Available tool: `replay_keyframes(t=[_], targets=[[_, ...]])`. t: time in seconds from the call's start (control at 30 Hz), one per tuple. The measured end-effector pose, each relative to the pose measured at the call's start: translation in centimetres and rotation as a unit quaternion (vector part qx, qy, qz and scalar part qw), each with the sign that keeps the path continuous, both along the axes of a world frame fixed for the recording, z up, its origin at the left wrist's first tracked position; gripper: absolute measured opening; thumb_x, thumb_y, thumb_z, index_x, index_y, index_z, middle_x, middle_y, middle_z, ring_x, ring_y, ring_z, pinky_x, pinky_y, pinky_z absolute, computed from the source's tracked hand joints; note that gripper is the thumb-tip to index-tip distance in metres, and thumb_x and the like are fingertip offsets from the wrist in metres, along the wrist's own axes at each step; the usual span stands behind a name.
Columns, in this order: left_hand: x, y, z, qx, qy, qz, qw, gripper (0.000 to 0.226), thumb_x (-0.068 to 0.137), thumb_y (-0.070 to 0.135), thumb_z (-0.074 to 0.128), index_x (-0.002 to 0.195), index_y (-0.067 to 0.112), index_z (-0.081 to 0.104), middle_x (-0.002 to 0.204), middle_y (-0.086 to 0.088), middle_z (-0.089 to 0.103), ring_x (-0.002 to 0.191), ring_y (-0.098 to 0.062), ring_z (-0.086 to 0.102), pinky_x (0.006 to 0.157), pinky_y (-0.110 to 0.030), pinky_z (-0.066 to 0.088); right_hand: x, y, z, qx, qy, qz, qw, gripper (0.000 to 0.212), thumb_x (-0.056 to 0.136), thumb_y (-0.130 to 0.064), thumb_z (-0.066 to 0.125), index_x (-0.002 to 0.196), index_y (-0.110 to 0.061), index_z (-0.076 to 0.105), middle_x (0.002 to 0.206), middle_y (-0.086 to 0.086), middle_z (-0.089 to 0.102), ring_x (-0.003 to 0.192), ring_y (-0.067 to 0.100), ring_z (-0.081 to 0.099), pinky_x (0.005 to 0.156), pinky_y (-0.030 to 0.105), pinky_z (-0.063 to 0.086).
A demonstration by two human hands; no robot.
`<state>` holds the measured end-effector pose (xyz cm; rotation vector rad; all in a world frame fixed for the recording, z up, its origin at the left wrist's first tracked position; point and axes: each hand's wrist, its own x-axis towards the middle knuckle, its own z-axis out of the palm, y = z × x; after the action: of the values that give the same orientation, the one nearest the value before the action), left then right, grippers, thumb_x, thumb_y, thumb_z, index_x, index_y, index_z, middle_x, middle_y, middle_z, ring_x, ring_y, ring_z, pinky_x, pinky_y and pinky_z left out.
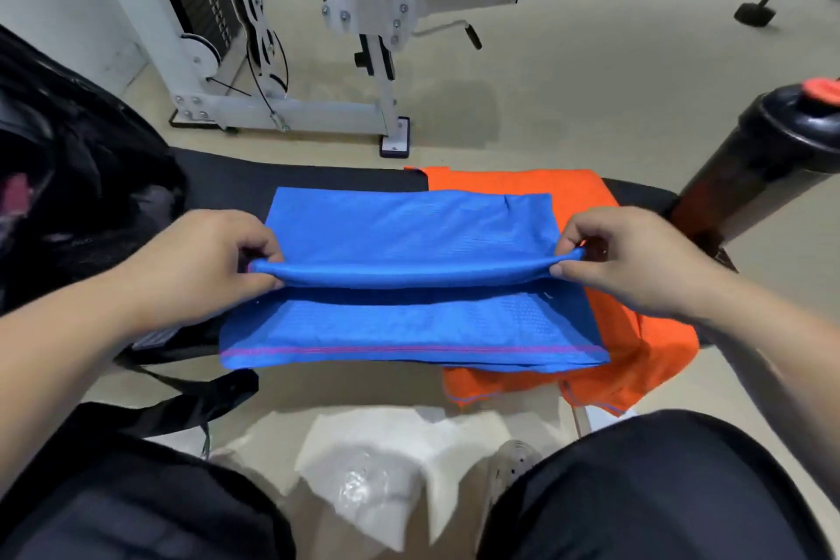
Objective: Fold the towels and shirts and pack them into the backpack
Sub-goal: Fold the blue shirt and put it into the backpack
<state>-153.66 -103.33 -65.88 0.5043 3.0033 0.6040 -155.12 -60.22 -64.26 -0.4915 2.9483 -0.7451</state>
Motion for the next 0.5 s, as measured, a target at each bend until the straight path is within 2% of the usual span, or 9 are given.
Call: replay_keyframes(t=[0.07, 0.13, 0.23, 0.3, 0.33, 0.4, 0.47, 0.5], targets=[[0.6, -0.1, -0.7, -0.056, 0.003, -0.045, 0.997, 0.026, 0.066, 0.017, 0.091, 0.075, 0.030, 0.070, 0.071, 0.016, 0.060, 0.065, -0.002, 0.056, 0.063, -0.020, 0.045, 1.0, 0.0, -1.4, 0.050, -0.002, 0.020, 0.999, 0.020, 0.076, -0.024, 0.086, 0.076, -0.026, 0.066, 0.075, -0.012, 0.064, 0.067, 0.010, 0.060, 0.067, 0.030, 0.047], [0.8, -0.4, -1.1, -0.089, -0.012, -0.062, 0.994, 0.022, 0.068, 0.022, 0.089, 0.077, 0.031, 0.070, 0.075, 0.017, 0.059, 0.070, -0.004, 0.055, 0.066, -0.033, 0.051, 1.7, 0.0, -2.4, 0.087, -0.012, 0.048, 0.995, 0.023, 0.074, -0.021, 0.087, 0.076, -0.027, 0.064, 0.081, -0.007, 0.064, 0.072, 0.014, 0.059, 0.069, 0.031, 0.045], [1.2, -0.4, -1.2, -0.099, -0.016, -0.067, 0.993, 0.017, 0.069, 0.024, 0.079, 0.073, 0.034, 0.066, 0.074, 0.019, 0.057, 0.075, -0.001, 0.055, 0.067, -0.034, 0.052, 2.4, -0.3, -2.6, 0.112, -0.009, 0.075, 0.991, 0.031, 0.072, -0.016, 0.083, 0.074, -0.032, 0.056, 0.079, -0.007, 0.060, 0.072, 0.014, 0.055, 0.065, 0.023, 0.040], [1.6, -0.4, -1.1, -0.098, -0.009, -0.074, 0.992, 0.008, 0.064, 0.030, 0.069, 0.069, 0.033, 0.063, 0.070, 0.018, 0.056, 0.073, -0.001, 0.054, 0.064, -0.034, 0.051, 2.7, -0.5, -2.4, 0.109, -0.004, 0.071, 0.992, 0.035, 0.072, -0.017, 0.080, 0.072, -0.037, 0.052, 0.080, -0.008, 0.059, 0.072, 0.015, 0.056, 0.066, 0.027, 0.042], [1.7, -0.4, -1.1, -0.105, -0.017, -0.077, 0.991, 0.007, 0.063, 0.038, 0.065, 0.068, 0.034, 0.062, 0.070, 0.018, 0.056, 0.073, -0.001, 0.054, 0.063, -0.034, 0.051, 2.8, -0.6, -2.4, 0.116, -0.014, 0.072, 0.991, 0.034, 0.072, -0.023, 0.080, 0.072, -0.040, 0.051, 0.080, -0.009, 0.059, 0.073, 0.015, 0.057, 0.067, 0.030, 0.044], [2.0, -0.3, -0.8, -0.110, -0.061, -0.074, 0.989, 0.025, 0.063, 0.059, 0.065, 0.069, 0.035, 0.065, 0.072, 0.018, 0.059, 0.073, -0.002, 0.057, 0.066, -0.031, 0.051, 3.2, -0.7, -2.7, 0.153, -0.052, 0.085, 0.983, 0.027, 0.072, -0.051, 0.076, 0.070, -0.039, 0.052, 0.081, -0.012, 0.058, 0.076, 0.011, 0.057, 0.070, 0.032, 0.047], [1.9, -0.2, -0.8, -0.067, -0.100, -0.041, 0.992, 0.041, 0.070, 0.071, 0.063, 0.068, 0.031, 0.068, 0.072, 0.013, 0.062, 0.071, -0.007, 0.060, 0.066, -0.028, 0.049, 3.2, -0.7, -3.0, 0.168, -0.081, 0.072, 0.980, 0.044, 0.071, -0.077, 0.056, 0.067, -0.034, 0.058, 0.078, -0.013, 0.058, 0.075, 0.007, 0.057, 0.070, 0.033, 0.048], [1.7, -0.1, -0.8, -0.048, -0.096, -0.019, 0.994, 0.046, 0.076, 0.072, 0.058, 0.067, 0.028, 0.069, 0.071, 0.010, 0.062, 0.069, -0.009, 0.060, 0.065, -0.030, 0.049, 2.9, -0.8, -3.0, 0.168, -0.081, 0.051, 0.981, 0.054, 0.073, -0.082, 0.047, 0.066, -0.030, 0.060, 0.074, -0.010, 0.060, 0.073, 0.007, 0.058, 0.068, 0.036, 0.049]])
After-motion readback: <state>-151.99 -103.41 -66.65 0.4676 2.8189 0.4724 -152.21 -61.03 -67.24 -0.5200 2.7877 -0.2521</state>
